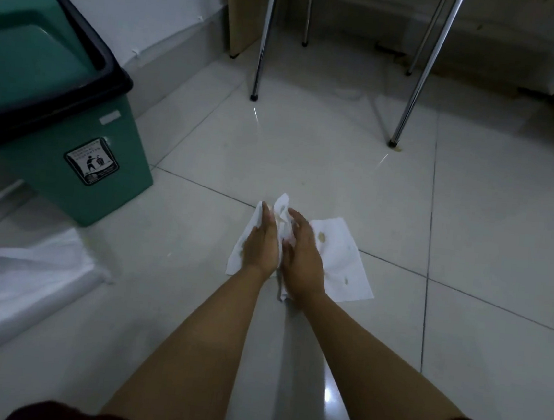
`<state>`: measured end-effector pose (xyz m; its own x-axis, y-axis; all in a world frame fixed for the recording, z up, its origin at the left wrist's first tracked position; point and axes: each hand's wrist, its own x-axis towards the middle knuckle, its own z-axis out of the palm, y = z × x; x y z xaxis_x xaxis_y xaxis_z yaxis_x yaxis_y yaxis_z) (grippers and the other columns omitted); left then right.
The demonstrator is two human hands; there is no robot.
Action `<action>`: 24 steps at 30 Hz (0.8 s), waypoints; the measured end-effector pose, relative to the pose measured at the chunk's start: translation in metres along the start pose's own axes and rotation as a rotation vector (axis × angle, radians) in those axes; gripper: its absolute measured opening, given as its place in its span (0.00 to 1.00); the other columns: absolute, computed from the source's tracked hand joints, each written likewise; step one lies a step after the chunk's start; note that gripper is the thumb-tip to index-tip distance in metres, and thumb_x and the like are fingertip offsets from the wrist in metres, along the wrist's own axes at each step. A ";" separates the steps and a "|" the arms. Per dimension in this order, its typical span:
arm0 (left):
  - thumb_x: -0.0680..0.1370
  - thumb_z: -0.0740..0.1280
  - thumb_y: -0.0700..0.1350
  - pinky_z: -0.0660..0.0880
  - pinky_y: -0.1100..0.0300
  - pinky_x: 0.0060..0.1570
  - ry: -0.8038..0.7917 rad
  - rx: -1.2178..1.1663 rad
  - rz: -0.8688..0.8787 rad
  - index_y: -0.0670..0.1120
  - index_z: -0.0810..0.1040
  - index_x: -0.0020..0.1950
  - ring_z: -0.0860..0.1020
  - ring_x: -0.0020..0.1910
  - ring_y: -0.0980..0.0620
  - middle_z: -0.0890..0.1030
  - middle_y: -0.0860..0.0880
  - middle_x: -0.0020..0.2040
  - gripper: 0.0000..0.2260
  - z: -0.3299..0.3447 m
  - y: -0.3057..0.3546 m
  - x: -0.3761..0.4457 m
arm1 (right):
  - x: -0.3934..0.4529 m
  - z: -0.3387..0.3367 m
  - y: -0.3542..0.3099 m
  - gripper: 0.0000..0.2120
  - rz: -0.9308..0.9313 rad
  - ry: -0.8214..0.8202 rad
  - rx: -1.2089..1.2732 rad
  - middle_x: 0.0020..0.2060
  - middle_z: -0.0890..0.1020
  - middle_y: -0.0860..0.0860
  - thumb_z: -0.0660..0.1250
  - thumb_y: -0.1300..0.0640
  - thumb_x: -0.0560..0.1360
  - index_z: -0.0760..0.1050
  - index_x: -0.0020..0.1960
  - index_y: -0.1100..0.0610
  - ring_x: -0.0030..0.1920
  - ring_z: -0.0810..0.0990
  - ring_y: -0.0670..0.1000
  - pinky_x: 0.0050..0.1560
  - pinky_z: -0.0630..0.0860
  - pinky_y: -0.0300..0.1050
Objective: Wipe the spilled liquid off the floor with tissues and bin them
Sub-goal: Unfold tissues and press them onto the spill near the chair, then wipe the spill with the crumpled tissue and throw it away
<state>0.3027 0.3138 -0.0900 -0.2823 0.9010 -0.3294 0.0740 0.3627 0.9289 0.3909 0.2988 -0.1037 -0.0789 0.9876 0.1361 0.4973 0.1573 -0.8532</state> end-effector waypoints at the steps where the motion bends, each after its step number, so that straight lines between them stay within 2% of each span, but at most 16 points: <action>1: 0.81 0.45 0.62 0.64 0.53 0.72 -0.016 0.003 0.005 0.49 0.62 0.75 0.67 0.72 0.45 0.68 0.44 0.73 0.28 0.001 -0.001 -0.003 | -0.002 -0.004 0.001 0.20 0.007 0.013 -0.014 0.67 0.70 0.49 0.59 0.56 0.79 0.65 0.71 0.53 0.60 0.69 0.39 0.64 0.69 0.38; 2: 0.80 0.44 0.64 0.63 0.53 0.72 -0.058 -0.045 -0.032 0.48 0.63 0.75 0.67 0.72 0.44 0.69 0.43 0.72 0.30 0.002 0.002 -0.008 | -0.004 -0.009 0.002 0.18 -0.004 0.026 -0.040 0.64 0.71 0.51 0.61 0.57 0.79 0.67 0.68 0.55 0.57 0.69 0.39 0.63 0.70 0.40; 4: 0.78 0.42 0.66 0.62 0.49 0.73 -0.148 -0.145 -0.118 0.47 0.64 0.74 0.67 0.71 0.42 0.69 0.41 0.72 0.34 0.005 0.005 -0.015 | -0.006 -0.017 0.009 0.15 -0.053 0.060 -0.163 0.62 0.73 0.52 0.61 0.55 0.79 0.69 0.65 0.56 0.59 0.71 0.46 0.67 0.67 0.43; 7: 0.79 0.40 0.65 0.65 0.52 0.71 -0.210 -0.201 -0.175 0.44 0.67 0.72 0.71 0.68 0.43 0.71 0.41 0.70 0.35 0.007 0.015 -0.026 | -0.011 -0.028 0.021 0.19 0.043 0.130 -0.433 0.69 0.70 0.50 0.59 0.50 0.79 0.66 0.69 0.51 0.71 0.66 0.52 0.76 0.47 0.49; 8: 0.79 0.39 0.65 0.71 0.57 0.66 -0.236 -0.250 -0.201 0.43 0.70 0.71 0.75 0.62 0.44 0.74 0.42 0.67 0.36 0.007 0.016 -0.026 | -0.014 -0.030 0.022 0.21 0.102 0.136 -0.421 0.71 0.68 0.50 0.59 0.50 0.79 0.64 0.71 0.51 0.73 0.63 0.52 0.76 0.44 0.52; 9: 0.78 0.38 0.65 0.76 0.63 0.56 -0.255 -0.282 -0.220 0.42 0.71 0.69 0.79 0.54 0.47 0.76 0.42 0.64 0.38 0.005 0.018 -0.029 | -0.017 -0.029 0.022 0.22 0.131 0.137 -0.371 0.71 0.67 0.50 0.60 0.52 0.79 0.63 0.72 0.51 0.74 0.62 0.52 0.76 0.45 0.54; 10: 0.78 0.37 0.66 0.79 0.67 0.44 -0.276 -0.307 -0.245 0.41 0.72 0.68 0.80 0.46 0.51 0.78 0.42 0.61 0.39 0.004 0.021 -0.031 | -0.019 -0.028 0.022 0.23 0.138 0.136 -0.315 0.72 0.68 0.50 0.60 0.54 0.79 0.62 0.73 0.51 0.74 0.62 0.52 0.77 0.46 0.55; 11: 0.77 0.36 0.67 0.79 0.68 0.37 -0.297 -0.332 -0.276 0.41 0.73 0.68 0.80 0.43 0.54 0.78 0.41 0.61 0.40 0.003 0.022 -0.032 | -0.021 -0.026 0.018 0.22 0.144 0.148 -0.261 0.71 0.68 0.50 0.59 0.55 0.79 0.62 0.73 0.50 0.74 0.62 0.52 0.77 0.47 0.55; 12: 0.76 0.35 0.68 0.80 0.65 0.37 -0.330 -0.360 -0.309 0.42 0.72 0.68 0.80 0.46 0.53 0.77 0.41 0.63 0.42 0.001 0.023 -0.033 | -0.020 -0.024 0.015 0.21 0.165 0.169 -0.216 0.71 0.68 0.49 0.58 0.56 0.80 0.62 0.73 0.49 0.74 0.63 0.51 0.76 0.47 0.55; 13: 0.74 0.35 0.70 0.80 0.60 0.45 -0.355 -0.384 -0.344 0.43 0.71 0.69 0.80 0.53 0.49 0.76 0.41 0.66 0.43 0.000 0.024 -0.034 | -0.019 -0.022 0.011 0.20 0.198 0.183 -0.198 0.71 0.68 0.49 0.56 0.55 0.81 0.62 0.73 0.48 0.74 0.63 0.51 0.77 0.46 0.55; 15: 0.71 0.34 0.73 0.72 0.51 0.60 -0.365 -0.385 -0.402 0.45 0.68 0.72 0.73 0.66 0.42 0.73 0.42 0.69 0.46 -0.005 0.026 -0.035 | -0.015 -0.017 0.003 0.19 0.233 0.148 -0.282 0.73 0.65 0.48 0.51 0.49 0.83 0.59 0.74 0.42 0.75 0.59 0.51 0.76 0.42 0.57; 16: 0.71 0.34 0.74 0.69 0.49 0.62 -0.358 -0.386 -0.417 0.44 0.68 0.72 0.71 0.68 0.42 0.72 0.42 0.70 0.47 -0.007 0.027 -0.035 | -0.014 -0.014 0.000 0.20 0.229 0.099 -0.334 0.75 0.62 0.48 0.48 0.45 0.82 0.57 0.74 0.39 0.76 0.56 0.52 0.75 0.39 0.59; 18: 0.70 0.35 0.75 0.70 0.50 0.60 -0.305 -0.424 -0.427 0.43 0.66 0.73 0.72 0.67 0.42 0.73 0.41 0.69 0.47 -0.012 0.028 -0.034 | -0.014 -0.008 -0.003 0.21 0.207 0.001 -0.383 0.77 0.57 0.46 0.44 0.39 0.81 0.55 0.74 0.34 0.77 0.51 0.54 0.73 0.35 0.62; 21: 0.75 0.41 0.70 0.73 0.49 0.55 -0.055 -0.487 -0.333 0.46 0.53 0.77 0.77 0.60 0.39 0.76 0.36 0.63 0.38 -0.020 0.026 -0.028 | -0.019 -0.001 0.004 0.23 0.154 -0.087 -0.525 0.77 0.56 0.42 0.46 0.37 0.79 0.55 0.74 0.36 0.78 0.48 0.52 0.74 0.34 0.60; 22: 0.77 0.42 0.67 0.74 0.49 0.55 0.042 -0.453 -0.279 0.45 0.55 0.76 0.79 0.54 0.40 0.79 0.37 0.56 0.35 -0.023 0.025 -0.026 | -0.020 0.000 0.007 0.23 0.132 -0.096 -0.567 0.77 0.56 0.42 0.47 0.38 0.80 0.54 0.75 0.38 0.78 0.48 0.51 0.74 0.34 0.58; 24: 0.80 0.43 0.63 0.75 0.47 0.56 0.214 -0.306 -0.163 0.41 0.65 0.69 0.76 0.43 0.44 0.77 0.43 0.41 0.31 -0.030 0.024 -0.022 | -0.024 0.001 0.011 0.22 0.088 -0.097 -0.558 0.77 0.57 0.44 0.50 0.43 0.82 0.56 0.75 0.41 0.78 0.51 0.51 0.75 0.37 0.51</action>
<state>0.2818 0.2949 -0.0554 -0.4621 0.7557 -0.4640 -0.2674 0.3801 0.8854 0.3979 0.2773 -0.1167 -0.0824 0.9966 0.0071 0.8845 0.0764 -0.4603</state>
